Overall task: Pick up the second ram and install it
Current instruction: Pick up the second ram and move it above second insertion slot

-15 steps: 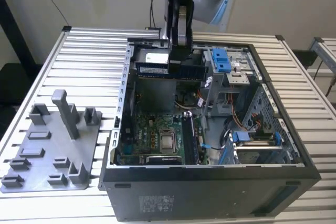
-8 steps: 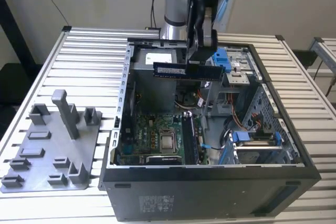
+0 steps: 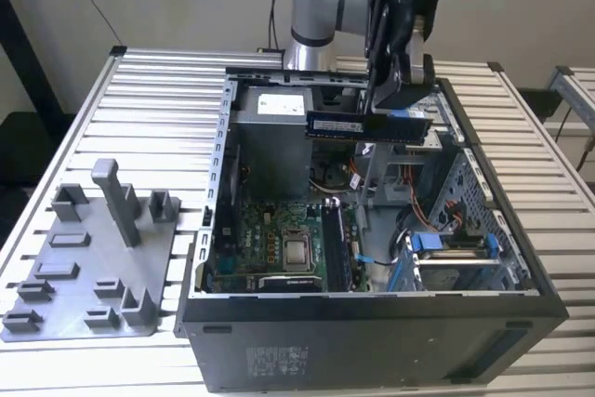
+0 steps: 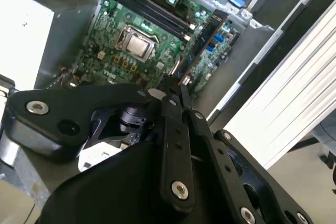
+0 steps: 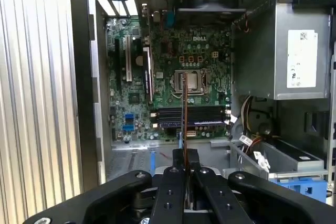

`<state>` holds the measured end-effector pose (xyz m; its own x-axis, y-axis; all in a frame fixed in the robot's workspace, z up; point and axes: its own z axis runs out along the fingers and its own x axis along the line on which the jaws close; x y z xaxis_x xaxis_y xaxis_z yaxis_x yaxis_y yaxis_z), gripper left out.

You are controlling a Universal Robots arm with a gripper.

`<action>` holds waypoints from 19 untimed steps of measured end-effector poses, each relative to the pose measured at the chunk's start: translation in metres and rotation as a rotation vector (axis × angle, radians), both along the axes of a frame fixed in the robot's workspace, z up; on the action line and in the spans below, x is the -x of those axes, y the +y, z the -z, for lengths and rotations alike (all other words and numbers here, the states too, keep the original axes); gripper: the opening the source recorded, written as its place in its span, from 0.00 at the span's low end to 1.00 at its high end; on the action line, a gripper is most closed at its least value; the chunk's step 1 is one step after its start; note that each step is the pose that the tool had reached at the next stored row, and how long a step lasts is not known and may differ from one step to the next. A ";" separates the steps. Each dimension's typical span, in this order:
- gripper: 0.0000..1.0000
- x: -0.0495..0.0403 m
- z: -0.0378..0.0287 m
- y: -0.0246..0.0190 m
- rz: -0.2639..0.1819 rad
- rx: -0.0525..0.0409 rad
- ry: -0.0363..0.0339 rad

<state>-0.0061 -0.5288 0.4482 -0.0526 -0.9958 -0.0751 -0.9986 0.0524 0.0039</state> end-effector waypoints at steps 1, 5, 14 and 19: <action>0.14 -0.0012 0.0000 0.0000 0.000 0.0000 -0.0002; 0.14 -0.0013 0.0000 0.0000 0.000 -0.0001 0.0000; 0.14 -0.0014 0.0001 0.0178 0.000 -0.0001 -0.0001; 0.14 -0.0013 0.0001 0.0363 0.000 0.0000 0.0000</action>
<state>-0.0048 -0.4925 0.4481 -0.0526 -0.9958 -0.0751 -0.9986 0.0524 0.0038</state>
